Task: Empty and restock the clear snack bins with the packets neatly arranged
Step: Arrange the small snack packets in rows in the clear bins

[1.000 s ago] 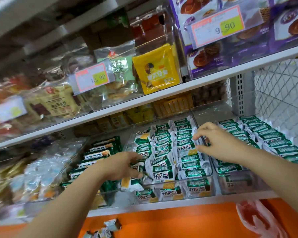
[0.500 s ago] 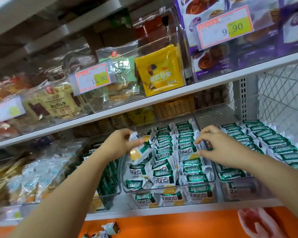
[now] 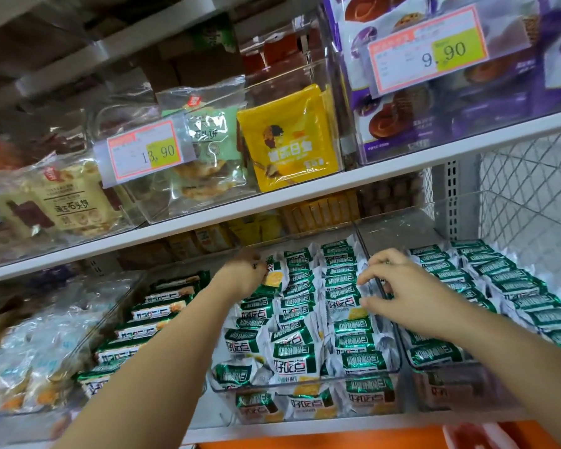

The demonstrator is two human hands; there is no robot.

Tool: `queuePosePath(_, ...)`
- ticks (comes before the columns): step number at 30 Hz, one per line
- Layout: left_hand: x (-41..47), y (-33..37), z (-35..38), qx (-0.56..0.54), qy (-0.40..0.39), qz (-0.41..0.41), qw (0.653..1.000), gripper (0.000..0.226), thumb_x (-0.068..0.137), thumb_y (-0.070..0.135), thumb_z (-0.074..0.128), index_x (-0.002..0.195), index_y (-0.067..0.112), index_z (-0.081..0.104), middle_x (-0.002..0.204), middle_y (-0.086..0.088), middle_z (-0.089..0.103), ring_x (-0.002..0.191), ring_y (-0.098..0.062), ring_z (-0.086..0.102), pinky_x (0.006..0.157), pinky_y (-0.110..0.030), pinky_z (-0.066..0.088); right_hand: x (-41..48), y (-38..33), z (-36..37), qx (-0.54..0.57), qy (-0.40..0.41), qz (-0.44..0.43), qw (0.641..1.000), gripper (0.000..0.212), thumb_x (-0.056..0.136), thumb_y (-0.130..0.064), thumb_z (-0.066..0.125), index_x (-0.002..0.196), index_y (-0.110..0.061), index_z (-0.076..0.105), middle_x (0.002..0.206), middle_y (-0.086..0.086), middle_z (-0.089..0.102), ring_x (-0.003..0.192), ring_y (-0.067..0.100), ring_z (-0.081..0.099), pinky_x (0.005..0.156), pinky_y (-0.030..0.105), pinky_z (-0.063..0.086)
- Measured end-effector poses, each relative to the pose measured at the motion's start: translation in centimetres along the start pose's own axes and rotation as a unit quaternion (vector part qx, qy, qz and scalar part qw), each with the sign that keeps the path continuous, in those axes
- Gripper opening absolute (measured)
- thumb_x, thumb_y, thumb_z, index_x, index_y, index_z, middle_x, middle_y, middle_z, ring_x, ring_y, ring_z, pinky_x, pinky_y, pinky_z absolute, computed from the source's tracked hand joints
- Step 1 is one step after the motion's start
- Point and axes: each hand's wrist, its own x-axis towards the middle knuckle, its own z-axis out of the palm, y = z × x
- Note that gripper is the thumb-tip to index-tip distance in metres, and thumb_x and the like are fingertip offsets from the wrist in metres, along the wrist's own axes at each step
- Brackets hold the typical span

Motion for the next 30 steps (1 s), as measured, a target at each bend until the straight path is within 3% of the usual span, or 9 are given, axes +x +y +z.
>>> queuePosePath(2, -0.3, 0.7, -0.3, 0.037, -0.041, 0.014, 0.998, 0.046, 0.102, 0.036, 0.035, 0.141, 0.012, 0.039, 0.136, -0.016, 0.049, 0.116, -0.028, 0.052, 0.091, -0.031, 0.041, 0.1, -0.1, 0.1, 0.001, 0.006, 0.0, 1.0, 0.03, 0.088, -0.039, 0.062, 0.117, -0.029, 0.058, 0.123, -0.015, 0.034, 0.109, 0.005, 0.047, 0.096, 0.026, 0.042)
queuePosePath(6, -0.9, 1.0, -0.8, 0.113, -0.054, 0.058, 0.99, 0.054, 0.101, 0.047, 0.027, 0.145, 0.017, 0.036, 0.142, -0.016, 0.046, 0.131, -0.03, 0.04, 0.107, -0.039, 0.031, -0.1, -0.5, 0.1, -0.002, 0.021, 0.011, 1.0, 0.028, 0.089, -0.037, 0.061, 0.116, -0.03, 0.058, 0.122, -0.014, 0.038, 0.112, 0.012, 0.05, 0.098, 0.03, 0.041)
queuePosePath(8, -1.5, 0.7, -1.1, 0.131, -0.036, 0.07, 0.988, 0.056, 0.1, 0.051, 0.028, 0.139, 0.014, 0.045, 0.121, -0.02, 0.058, 0.119, -0.031, 0.048, 0.1, -0.038, 0.033, -0.2, -1.2, 0.3, -0.071, 0.072, 0.012, 0.995, 0.027, 0.091, -0.039, 0.057, 0.118, -0.034, 0.057, 0.125, -0.014, 0.043, 0.118, 0.012, 0.043, 0.104, 0.031, 0.032)
queuePosePath(11, -3.4, 0.3, -1.5, 0.063, -0.01, 0.092, 0.994, 0.056, 0.095, 0.055, 0.04, 0.131, 0.014, 0.05, 0.093, -0.01, 0.06, 0.086, -0.024, 0.057, 0.071, -0.032, 0.042, 0.0, -3.1, 1.0, -0.117, 0.105, -0.02, 0.987, 0.03, 0.094, -0.042, 0.051, 0.123, -0.038, 0.055, 0.131, -0.016, 0.047, 0.123, 0.011, 0.038, 0.111, 0.033, 0.02)
queuePosePath(14, -4.9, -0.4, -1.7, 0.042, 0.006, 0.11, 0.993, 0.059, 0.089, 0.06, 0.048, 0.136, 0.024, 0.045, 0.113, -0.003, 0.05, 0.093, -0.018, 0.053, 0.081, -0.03, 0.045, 0.5, -5.2, 2.7, -0.092, 0.04, -0.059, 0.993, 0.032, 0.094, -0.042, 0.05, 0.125, -0.037, 0.054, 0.136, -0.014, 0.048, 0.127, 0.012, 0.038, 0.111, 0.035, 0.023)
queuePosePath(18, -5.9, 0.1, -2.2, 0.008, -0.002, 0.13, 0.992, 0.055, 0.083, 0.052, 0.064, 0.13, 0.026, 0.05, 0.102, 0.006, 0.046, 0.087, -0.008, 0.045, 0.076, -0.02, 0.036, 1.3, -6.6, 4.8, -0.084, -0.042, -0.063, 0.994, 0.039, 0.095, -0.038, 0.05, 0.133, -0.038, 0.046, 0.141, -0.008, 0.045, 0.131, 0.017, 0.034, 0.112, 0.039, 0.023)
queuePosePath(20, -5.9, 0.2, -2.3, -0.001, -0.018, 0.141, 0.99, 0.055, 0.082, 0.047, 0.07, 0.129, 0.026, 0.05, 0.111, 0.006, 0.049, 0.089, -0.008, 0.047, 0.077, -0.017, 0.035, 1.8, -6.8, 5.3, -0.087, -0.059, -0.063, 0.992, 0.043, 0.096, -0.033, 0.048, 0.137, -0.04, 0.04, 0.146, -0.007, 0.041, 0.135, 0.018, 0.029, 0.114, 0.043, 0.019)
queuePosePath(25, -5.5, 0.1, -1.7, -0.009, -0.024, 0.154, 0.988, 0.051, 0.082, 0.039, 0.072, 0.126, 0.029, 0.048, 0.128, 0.002, 0.052, 0.112, -0.016, 0.05, 0.087, -0.028, 0.041, 2.5, -6.8, 5.8, -0.056, -0.088, -0.053, 0.993, 0.05, 0.097, -0.018, 0.044, 0.141, -0.039, 0.034, 0.154, -0.011, 0.027, 0.142, 0.013, 0.016, 0.118, 0.05, 0.006)
queuePosePath(30, -6.8, 1.1, -2.4, -0.025, 0.049, 0.147, 0.988, 0.049, 0.08, 0.042, 0.071, 0.122, 0.034, 0.047, 0.123, 0.002, 0.052, 0.105, -0.016, 0.051, 0.084, -0.032, 0.046, 2.2, -7.1, 3.6, -0.084, -0.072, -0.081, 0.991, 0.051, 0.098, -0.022, 0.044, 0.143, -0.04, 0.032, 0.155, -0.013, 0.025, 0.142, 0.011, 0.02, 0.119, 0.051, 0.002)
